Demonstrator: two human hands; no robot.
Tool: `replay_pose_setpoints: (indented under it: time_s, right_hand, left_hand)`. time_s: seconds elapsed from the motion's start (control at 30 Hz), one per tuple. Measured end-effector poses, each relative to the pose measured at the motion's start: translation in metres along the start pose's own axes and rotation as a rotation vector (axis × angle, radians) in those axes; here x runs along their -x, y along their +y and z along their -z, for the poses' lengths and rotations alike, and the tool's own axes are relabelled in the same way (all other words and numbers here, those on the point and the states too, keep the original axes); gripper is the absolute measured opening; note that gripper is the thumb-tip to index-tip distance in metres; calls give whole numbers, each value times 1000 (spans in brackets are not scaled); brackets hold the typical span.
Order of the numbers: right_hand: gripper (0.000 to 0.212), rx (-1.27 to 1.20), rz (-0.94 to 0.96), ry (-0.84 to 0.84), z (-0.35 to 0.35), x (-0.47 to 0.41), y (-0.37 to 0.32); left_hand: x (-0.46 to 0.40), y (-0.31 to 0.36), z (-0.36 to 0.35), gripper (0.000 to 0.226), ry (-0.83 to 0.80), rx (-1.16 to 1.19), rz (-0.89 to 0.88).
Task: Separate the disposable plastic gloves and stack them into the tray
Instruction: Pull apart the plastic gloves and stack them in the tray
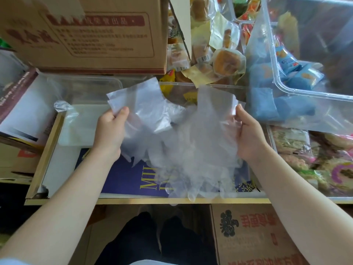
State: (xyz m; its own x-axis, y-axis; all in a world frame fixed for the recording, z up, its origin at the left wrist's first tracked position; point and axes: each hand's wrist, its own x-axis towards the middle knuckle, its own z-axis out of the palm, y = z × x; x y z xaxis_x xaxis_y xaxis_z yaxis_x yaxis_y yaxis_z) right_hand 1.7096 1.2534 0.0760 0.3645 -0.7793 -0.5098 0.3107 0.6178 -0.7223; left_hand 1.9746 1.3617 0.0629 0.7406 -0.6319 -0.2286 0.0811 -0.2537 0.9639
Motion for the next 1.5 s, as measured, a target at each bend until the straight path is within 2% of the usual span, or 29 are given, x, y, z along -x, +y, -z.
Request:
replay_pose_setpoints:
  time_s: [0.07,0.13,0.2,0.27,0.33,0.4,0.47,0.57,0.67,0.8,0.87,0.97,1.1,1.2,1.27,1.43,1.5]
  right_hand:
    - [36,38,-20,-217,6,6,-6]
    - [30,12,-86,-456,3,13,-11]
    - [27,-1,51,-543,2,19,-18]
    - [11,-10,-13,-574,-6,23,-15]
    - [20,-56,-14,-474,-6,25,-13]
    - [13,-58,-48,-302,-11,23,-10]
    - [25,41,-107,-101,-7,10,-4]
    - [23,334,-31,123,4,-4,12]
    - [33,552,109,150,9,-2,21]
    - [36,643,223,49,-2,5,24]
    - [35,650,246,74,-7,4,27]
    - [34,615,375,220,-6,4,22]
    - [24,753,784,481,-6,20,5]
    - [12,868,988,477,-25,40,2]
    - [8,957,1012,425,-38,45,13]
    - [13,1062,681,222,-58,40,60]
    - [14,1056,622,145,-64,36,72]
  left_hand:
    - [4,5,-6,19,-18,31,-42]
    - [6,9,-12,19,-53,40,-58]
    - [6,13,-18,18,-115,52,-44]
    - [7,16,-23,18,-198,52,-18]
    - [10,16,-29,18,-272,44,19]
    - [15,13,-34,18,-314,57,69]
    - [20,8,-39,18,-329,54,97]
    - [26,3,-42,18,-361,73,158]
    - [30,-2,-46,16,-412,91,206]
    - [36,-6,-56,16,-479,71,246]
    - [36,-9,-59,16,-494,49,256]
    - [30,-12,-58,17,-432,47,238]
    - [20,-9,-51,18,-213,61,128]
    - [26,-3,-48,15,-247,63,50]
    - [37,-1,-49,14,-318,46,9]
    - [59,-6,-57,12,-347,-8,-40]
    - [66,-12,-58,11,-410,-17,-12]
